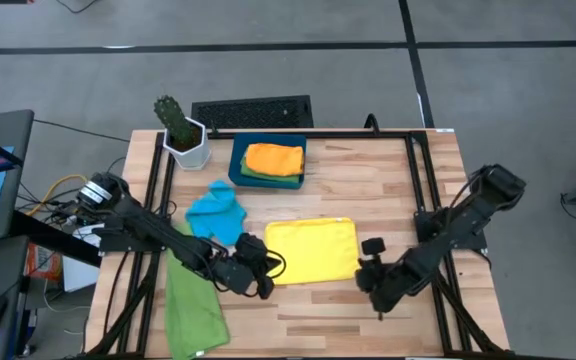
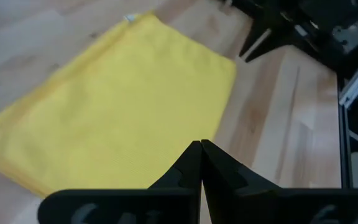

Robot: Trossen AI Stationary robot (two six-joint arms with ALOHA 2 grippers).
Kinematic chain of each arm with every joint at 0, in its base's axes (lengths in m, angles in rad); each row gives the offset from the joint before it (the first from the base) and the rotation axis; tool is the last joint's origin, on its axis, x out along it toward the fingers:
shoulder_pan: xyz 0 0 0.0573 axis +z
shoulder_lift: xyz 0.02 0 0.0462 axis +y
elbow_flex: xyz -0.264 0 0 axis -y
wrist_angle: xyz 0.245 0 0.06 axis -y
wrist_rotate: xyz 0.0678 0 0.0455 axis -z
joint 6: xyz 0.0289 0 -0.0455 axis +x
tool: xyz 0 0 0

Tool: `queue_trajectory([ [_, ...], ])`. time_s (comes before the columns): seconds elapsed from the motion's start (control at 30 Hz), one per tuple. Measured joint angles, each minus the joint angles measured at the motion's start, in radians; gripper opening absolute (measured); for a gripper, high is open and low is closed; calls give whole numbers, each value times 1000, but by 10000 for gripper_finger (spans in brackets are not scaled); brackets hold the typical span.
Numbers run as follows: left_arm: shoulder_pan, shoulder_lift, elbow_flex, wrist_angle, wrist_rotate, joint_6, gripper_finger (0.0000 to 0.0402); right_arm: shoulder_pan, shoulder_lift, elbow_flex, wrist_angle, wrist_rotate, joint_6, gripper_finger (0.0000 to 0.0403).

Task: Fold microfiber towels
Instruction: Fold the yellow towel

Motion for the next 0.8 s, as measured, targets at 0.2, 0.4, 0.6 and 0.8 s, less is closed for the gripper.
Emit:
queue_trajectory([
  [0.2, -5, 55, 0, 66, 11, -5, 0, -6, 94, 0, 11, -5, 7, 92],
  [0.4, -2, 64, -1, 81, -1, 2, 0, -6, 143, -6, 41, -4, 7, 119],
  [0.6, -1, 64, -1, 91, -8, 4, 0, -9, 155, -8, 38, -31, 7, 154],
  [0.8, -1, 63, -1, 91, -29, 4, 0, -45, 129, -9, 25, -102, 39, 113],
])
